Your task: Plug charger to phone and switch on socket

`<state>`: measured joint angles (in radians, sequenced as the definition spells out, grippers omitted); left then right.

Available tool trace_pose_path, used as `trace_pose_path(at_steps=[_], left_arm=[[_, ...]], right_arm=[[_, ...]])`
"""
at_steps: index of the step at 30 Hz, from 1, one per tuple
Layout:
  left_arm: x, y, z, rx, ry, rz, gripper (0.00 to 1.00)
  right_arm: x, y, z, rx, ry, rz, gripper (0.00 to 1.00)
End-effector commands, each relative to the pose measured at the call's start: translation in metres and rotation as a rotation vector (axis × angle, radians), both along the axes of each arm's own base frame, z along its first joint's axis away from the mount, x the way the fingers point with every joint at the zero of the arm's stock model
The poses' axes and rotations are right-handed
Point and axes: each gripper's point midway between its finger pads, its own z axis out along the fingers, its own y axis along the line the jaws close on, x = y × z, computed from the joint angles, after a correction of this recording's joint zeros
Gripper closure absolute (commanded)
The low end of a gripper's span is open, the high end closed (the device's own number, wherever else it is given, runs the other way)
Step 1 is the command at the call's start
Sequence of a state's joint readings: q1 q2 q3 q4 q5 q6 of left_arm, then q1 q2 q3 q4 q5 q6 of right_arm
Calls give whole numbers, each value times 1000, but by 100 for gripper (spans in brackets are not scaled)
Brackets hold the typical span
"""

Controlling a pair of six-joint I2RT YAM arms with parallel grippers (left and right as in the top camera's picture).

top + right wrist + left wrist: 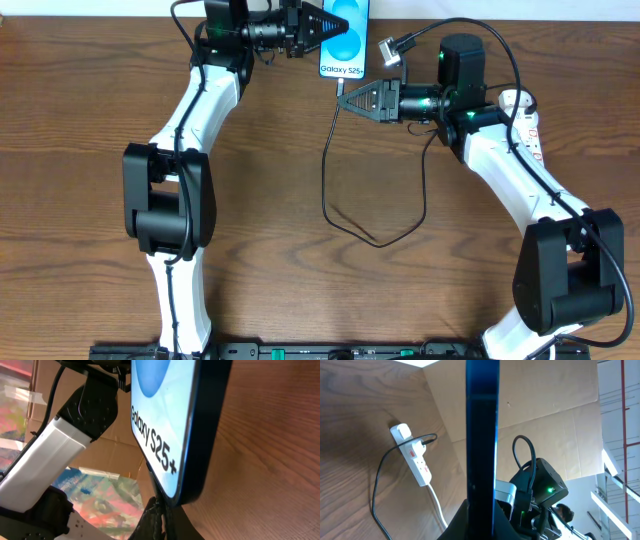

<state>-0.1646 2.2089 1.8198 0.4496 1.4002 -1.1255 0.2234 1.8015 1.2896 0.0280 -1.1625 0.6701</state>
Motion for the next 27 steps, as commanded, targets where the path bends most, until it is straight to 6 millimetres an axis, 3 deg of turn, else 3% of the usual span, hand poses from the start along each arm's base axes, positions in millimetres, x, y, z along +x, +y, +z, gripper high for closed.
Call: trace_pose_path(at_steps=[1, 27], left_arm=[[-9, 1, 18, -7, -52, -32, 93], [-12, 1, 18, -7, -63, -49, 93]], right_arm=[[7, -6, 15, 9, -43, -19, 99], [13, -7, 17, 6, -73, -44, 99]])
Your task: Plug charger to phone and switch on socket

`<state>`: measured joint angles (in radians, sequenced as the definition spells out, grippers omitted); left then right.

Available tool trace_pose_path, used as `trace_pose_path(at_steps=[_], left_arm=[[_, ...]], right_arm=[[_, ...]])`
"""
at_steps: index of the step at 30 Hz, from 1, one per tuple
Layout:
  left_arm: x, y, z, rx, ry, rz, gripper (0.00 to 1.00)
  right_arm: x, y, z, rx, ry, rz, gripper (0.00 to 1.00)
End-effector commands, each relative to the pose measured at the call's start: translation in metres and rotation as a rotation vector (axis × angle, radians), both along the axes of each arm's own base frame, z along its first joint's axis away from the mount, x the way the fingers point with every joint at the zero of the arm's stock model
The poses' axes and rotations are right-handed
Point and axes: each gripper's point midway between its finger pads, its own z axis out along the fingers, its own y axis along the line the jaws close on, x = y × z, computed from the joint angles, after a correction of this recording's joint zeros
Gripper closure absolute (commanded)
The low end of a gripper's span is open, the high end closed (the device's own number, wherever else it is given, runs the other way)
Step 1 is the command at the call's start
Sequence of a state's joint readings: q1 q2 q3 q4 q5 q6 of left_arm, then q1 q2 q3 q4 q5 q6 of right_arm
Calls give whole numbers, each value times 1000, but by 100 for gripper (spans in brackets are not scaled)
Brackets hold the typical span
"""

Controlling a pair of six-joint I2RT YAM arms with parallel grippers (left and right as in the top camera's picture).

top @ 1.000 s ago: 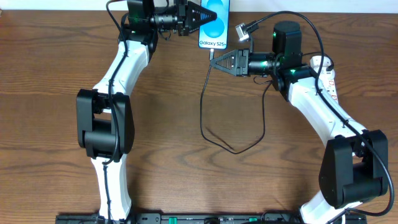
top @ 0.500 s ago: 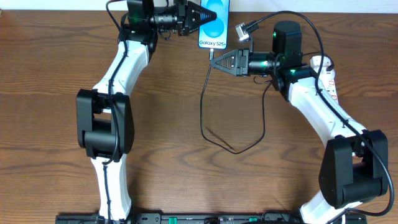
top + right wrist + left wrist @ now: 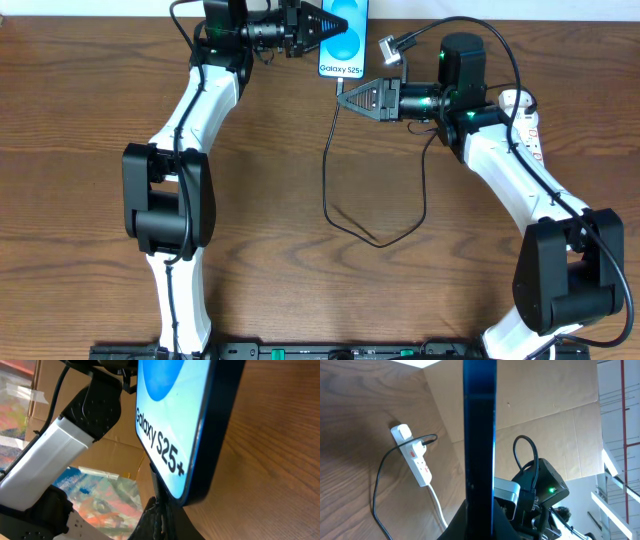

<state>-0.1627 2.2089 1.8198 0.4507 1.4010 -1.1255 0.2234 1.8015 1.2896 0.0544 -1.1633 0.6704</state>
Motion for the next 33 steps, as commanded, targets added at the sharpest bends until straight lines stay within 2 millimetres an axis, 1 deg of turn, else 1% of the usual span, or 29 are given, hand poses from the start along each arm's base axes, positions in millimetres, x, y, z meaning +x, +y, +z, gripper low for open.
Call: trace_pose_path(at_steps=[1, 8, 21, 22, 25, 26, 27, 30, 33], left_arm=[[-12, 0, 18, -7, -62, -50, 93], [-12, 0, 18, -7, -61, -50, 93], [-11, 0, 18, -7, -61, -47, 93], [-11, 0, 18, -7, -61, -45, 93], [-8, 0, 18, -6, -61, -27, 92], [-7, 0, 18, -6, -61, -19, 93], [-5, 0, 18, -6, -62, -13, 93], [-3, 1, 18, -5, -78, -2, 93], [-3, 1, 18, -4, -99, -1, 93]], right_arm=[[12, -8, 14, 1, -49, -48, 99], [17, -10, 20, 12, -70, -64, 99], [23, -11, 18, -4, -77, -101, 99], [23, -11, 18, -4, -76, -101, 95], [23, -11, 18, -4, -78, -100, 76], [23, -11, 17, -5, -79, -100, 69], [23, -11, 17, -4, -79, -100, 64], [24, -14, 16, -7, -69, -106, 54], [24, -15, 15, -9, -61, -108, 50]])
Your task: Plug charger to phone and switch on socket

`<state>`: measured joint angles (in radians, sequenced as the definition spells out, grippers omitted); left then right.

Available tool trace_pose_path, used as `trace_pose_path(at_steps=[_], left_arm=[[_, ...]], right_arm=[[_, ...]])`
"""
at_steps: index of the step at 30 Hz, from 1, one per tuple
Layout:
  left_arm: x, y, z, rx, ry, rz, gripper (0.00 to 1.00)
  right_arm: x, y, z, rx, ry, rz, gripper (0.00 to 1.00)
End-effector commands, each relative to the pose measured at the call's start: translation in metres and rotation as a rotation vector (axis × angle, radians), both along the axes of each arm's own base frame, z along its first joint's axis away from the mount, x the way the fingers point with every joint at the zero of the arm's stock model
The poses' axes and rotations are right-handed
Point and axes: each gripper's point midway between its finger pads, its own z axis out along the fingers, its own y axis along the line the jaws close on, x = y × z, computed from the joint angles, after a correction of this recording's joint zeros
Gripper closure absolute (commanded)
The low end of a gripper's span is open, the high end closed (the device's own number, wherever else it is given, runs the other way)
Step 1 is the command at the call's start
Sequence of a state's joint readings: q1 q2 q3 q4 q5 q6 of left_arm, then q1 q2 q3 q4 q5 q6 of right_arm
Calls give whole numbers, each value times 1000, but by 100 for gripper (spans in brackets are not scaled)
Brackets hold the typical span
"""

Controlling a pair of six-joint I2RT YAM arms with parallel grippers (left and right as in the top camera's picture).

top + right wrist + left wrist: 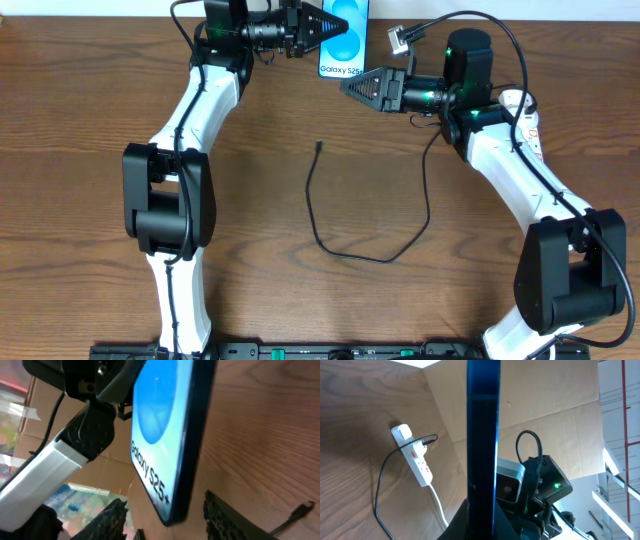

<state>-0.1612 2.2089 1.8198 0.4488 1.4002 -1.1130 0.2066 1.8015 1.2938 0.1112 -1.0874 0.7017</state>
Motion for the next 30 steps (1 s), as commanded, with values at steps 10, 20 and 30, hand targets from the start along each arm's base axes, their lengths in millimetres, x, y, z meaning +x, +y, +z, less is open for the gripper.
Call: trace_pose_path(at_steps=[10, 20, 30], left_arm=[[23, 30, 5, 39, -154, 132, 93], [60, 80, -102, 408, 153, 503, 93], [59, 109, -141, 607, 228, 631, 92]], right_arm=[[7, -10, -3, -39, 23, -54, 48], [18, -19, -31, -189, 109, -193, 34], [45, -52, -9, -752, 27, -481, 32]])
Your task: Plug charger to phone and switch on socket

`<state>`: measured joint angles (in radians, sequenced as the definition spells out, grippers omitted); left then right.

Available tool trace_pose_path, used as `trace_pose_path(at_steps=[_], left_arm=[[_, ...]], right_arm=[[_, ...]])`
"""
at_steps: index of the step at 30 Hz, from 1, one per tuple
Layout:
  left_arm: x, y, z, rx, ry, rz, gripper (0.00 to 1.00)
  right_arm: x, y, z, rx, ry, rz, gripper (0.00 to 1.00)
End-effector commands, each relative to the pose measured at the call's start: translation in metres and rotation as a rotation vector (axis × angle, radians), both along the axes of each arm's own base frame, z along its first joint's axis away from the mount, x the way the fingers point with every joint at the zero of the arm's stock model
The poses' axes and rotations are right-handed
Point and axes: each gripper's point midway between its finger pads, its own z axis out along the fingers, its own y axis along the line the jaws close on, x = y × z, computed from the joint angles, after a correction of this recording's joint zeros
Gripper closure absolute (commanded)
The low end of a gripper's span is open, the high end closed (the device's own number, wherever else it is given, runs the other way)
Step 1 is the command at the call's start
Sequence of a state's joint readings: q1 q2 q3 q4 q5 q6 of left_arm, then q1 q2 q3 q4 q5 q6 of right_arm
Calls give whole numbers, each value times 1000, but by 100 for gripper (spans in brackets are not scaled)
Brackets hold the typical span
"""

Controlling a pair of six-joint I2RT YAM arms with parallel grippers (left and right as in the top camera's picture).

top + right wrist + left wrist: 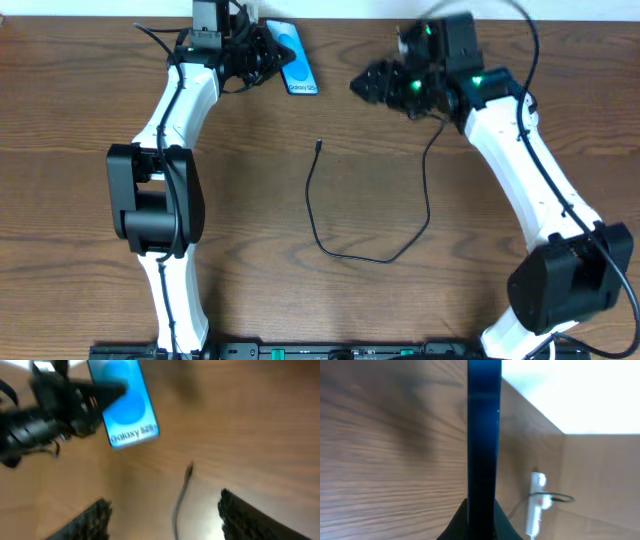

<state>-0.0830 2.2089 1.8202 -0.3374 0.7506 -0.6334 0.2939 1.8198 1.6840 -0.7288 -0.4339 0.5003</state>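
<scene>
The blue phone (296, 45), its screen reading Galaxy S25+, is at the table's far edge with my left gripper (272, 55) shut on it. In the left wrist view the phone (483, 430) is seen edge-on, standing up out of the gripper (482, 512). My right gripper (368, 86) hovers open to the phone's right, holding nothing. From the right wrist, the phone (128, 407) and the charger plug (189, 471) lie ahead of the open gripper (165, 522). The cable's plug end (318, 146) lies loose on the table. The white socket strip (536, 505) shows only in the left wrist view.
The black cable (385, 258) loops across the middle of the wooden table (80, 200) and runs up under the right arm (520, 130), which covers the socket strip in the overhead view. Cardboard stands behind the table's far edge.
My left gripper has carried the phone to the left and turned it. The right gripper, still open, has drawn back from the phone. The cable lies where it was.
At first my right gripper was shut on the charger plug just under the phone, which the left gripper held at the far edge. Later the right gripper was open and the plug lay on the table, apart from the phone. Now both grippers have shifted away.
</scene>
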Motion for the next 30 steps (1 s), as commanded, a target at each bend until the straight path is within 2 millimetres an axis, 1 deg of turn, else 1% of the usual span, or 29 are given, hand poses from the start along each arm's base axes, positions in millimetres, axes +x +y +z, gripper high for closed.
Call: trace_pose_path(at_steps=[1, 3, 6, 7, 8, 10, 15, 17, 19, 22, 25, 30], left_arm=[[6, 18, 1, 118, -21, 69, 93], [2, 24, -8, 153, 19, 93, 92], [-3, 27, -13, 167, 50, 100, 93], [-4, 28, -14, 167, 55, 100, 93], [-5, 28, -15, 169, 61, 100, 92], [-5, 30, -16, 173, 65, 106, 93], [-6, 51, -27, 248, 105, 174, 93], [-9, 57, -32, 269, 129, 190, 93], [-12, 59, -34, 273, 149, 191, 93], [-15, 61, -37, 283, 163, 194, 92], [-16, 61, -37, 284, 165, 194, 93], [-16, 61, -37, 284, 168, 193, 92]], right_arm=[[27, -13, 17, -231, -130, -59, 32], [30, -5, 13, -247, -102, -35, 32], [36, 4, -6, -270, -36, -13, 32], [37, 7, -15, -271, -9, 0, 31], [37, 17, -29, -263, 32, 54, 32], [33, 29, -50, -239, 99, 117, 32], [26, 52, -100, -217, 217, 197, 33], [22, 61, -117, -213, 257, 204, 36], [17, 68, -131, -215, 292, 207, 45], [9, 83, -149, -219, 336, 211, 52], [1, 94, -165, -235, 362, 216, 53], [0, 91, -184, -278, 425, 109, 56]])
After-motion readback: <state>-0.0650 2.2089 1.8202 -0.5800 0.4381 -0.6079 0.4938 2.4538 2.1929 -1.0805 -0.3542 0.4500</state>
